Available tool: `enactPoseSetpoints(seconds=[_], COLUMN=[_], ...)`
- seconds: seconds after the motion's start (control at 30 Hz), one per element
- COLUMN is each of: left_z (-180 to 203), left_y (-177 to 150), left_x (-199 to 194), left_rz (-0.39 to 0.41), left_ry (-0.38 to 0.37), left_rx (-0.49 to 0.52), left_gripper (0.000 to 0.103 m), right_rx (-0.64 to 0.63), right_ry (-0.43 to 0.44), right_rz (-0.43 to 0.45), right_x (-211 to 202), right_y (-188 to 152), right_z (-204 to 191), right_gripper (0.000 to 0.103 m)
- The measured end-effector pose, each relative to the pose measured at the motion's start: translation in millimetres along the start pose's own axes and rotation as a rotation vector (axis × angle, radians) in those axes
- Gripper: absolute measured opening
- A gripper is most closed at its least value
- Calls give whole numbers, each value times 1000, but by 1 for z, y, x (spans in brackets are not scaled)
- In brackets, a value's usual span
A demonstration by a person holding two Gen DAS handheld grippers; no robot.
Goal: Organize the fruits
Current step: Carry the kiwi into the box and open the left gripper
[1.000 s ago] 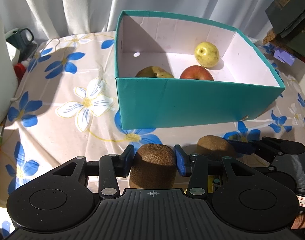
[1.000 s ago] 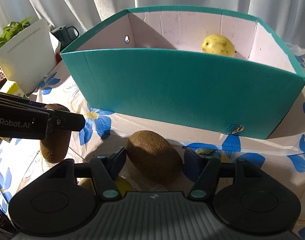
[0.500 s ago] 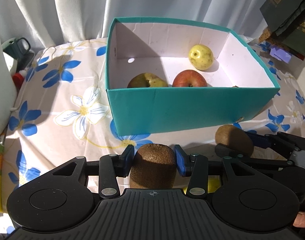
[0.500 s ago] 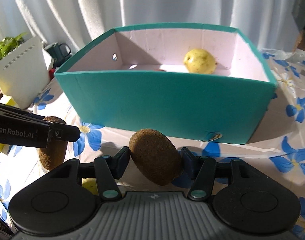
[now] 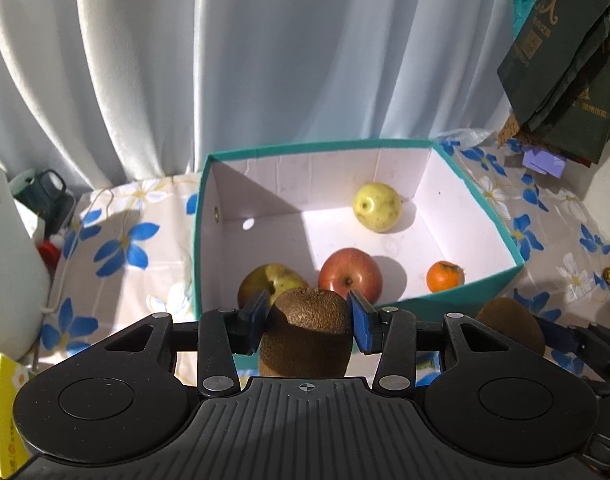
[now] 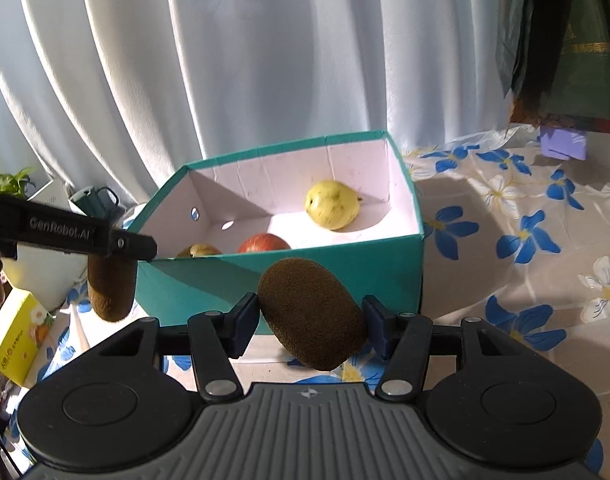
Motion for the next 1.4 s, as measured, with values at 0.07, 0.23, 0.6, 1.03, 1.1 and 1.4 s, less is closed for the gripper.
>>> enactPoseSetpoints(seconds=[0.07, 0.23, 0.6, 1.03, 1.1, 1.4], left_z=[3, 3, -10, -10, -11, -10], left_y=[7, 19, 36, 30, 29, 25], left_x=[4, 13, 54, 94, 99, 116], left_rz=[6, 20, 45, 4, -3, -12], left_ry=[15, 46, 110, 82, 81, 98], left_rx=[4, 8, -10, 0, -4, 6], left_gripper=[47, 47, 47, 47, 47, 47], right_rx=[9, 35, 52, 60, 63, 55], right_ry=[-11, -29, -68, -107, -111, -114], right_rz=[9, 27, 57, 70, 72, 78], right_x=[-2, -6, -13, -12, -12, -9], right_y=[1, 2, 6, 12, 12, 16], right_z=[3, 7, 10, 10, 9, 7], right_gripper=[56, 56, 56, 56, 56, 56])
Point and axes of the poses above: each gripper's, at about its wrist camera, not at the fingertips, and x roughly the way its jaws point, z to its right, y to its top, the point moved 2 cm from there along x, roughly the way its jaws point, and after that the axes turned 9 degrees about z, right-handed, at the moved point
